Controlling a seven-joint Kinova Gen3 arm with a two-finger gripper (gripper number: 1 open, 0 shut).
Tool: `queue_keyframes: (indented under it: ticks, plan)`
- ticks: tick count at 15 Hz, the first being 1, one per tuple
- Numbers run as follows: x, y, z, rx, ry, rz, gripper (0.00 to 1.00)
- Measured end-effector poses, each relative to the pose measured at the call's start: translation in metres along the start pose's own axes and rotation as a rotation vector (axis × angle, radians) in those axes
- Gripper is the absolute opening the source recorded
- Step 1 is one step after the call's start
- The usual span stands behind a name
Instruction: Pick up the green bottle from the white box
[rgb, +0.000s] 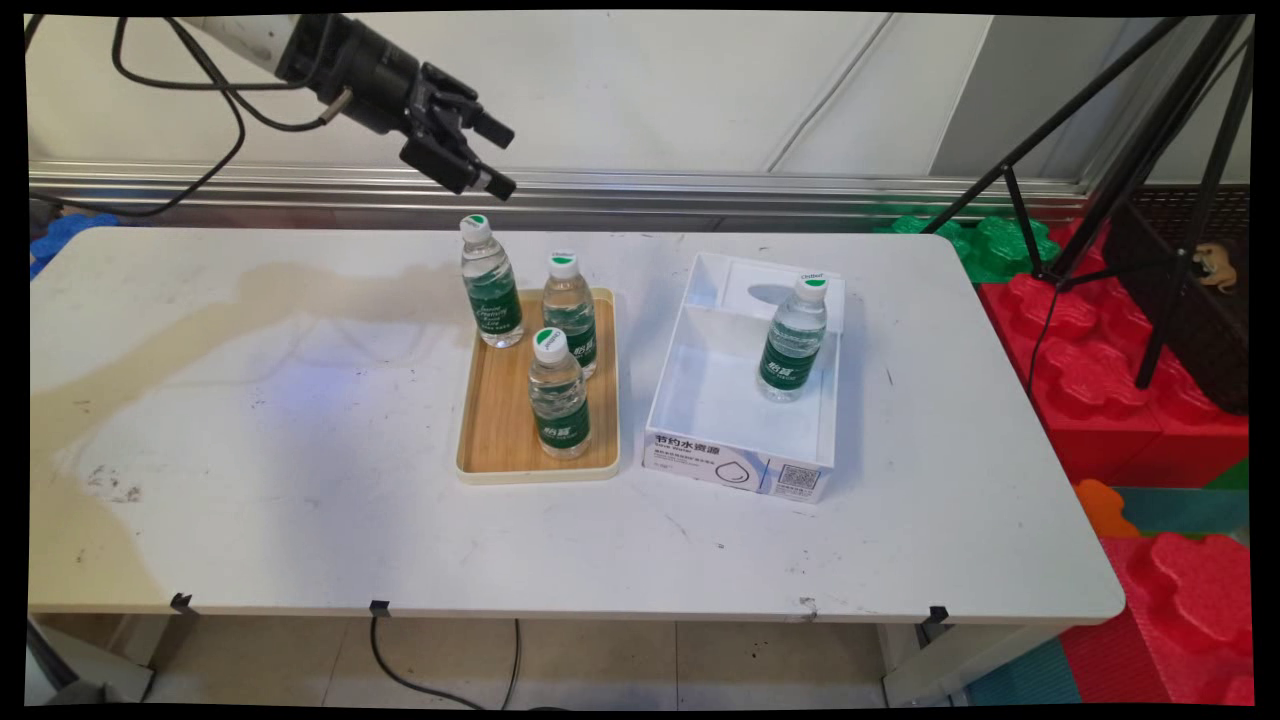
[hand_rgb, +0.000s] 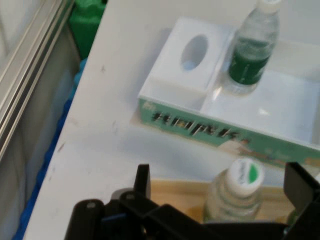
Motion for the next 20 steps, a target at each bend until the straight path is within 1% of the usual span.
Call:
queue_keyframes:
  ticks: [2,5,8,10,12,14,16,20]
  plan:
    - [0.011,0.008,0.001,-0.024,0.012,0.023,1.0]
    - [0.031,0.026,0.012,-0.071,0.026,0.076,1.0]
    - [0.047,0.039,0.026,-0.099,0.031,0.117,1.0]
    - [0.061,0.048,0.044,-0.117,0.036,0.144,1.0]
    - [0.071,0.054,0.059,-0.124,0.038,0.155,1.0]
    - [0.083,0.058,0.081,-0.132,0.038,0.161,1.0]
    - [0.094,0.062,0.108,-0.137,0.029,0.171,1.0]
    - [0.109,0.065,0.16,-0.137,-0.006,0.188,1.0]
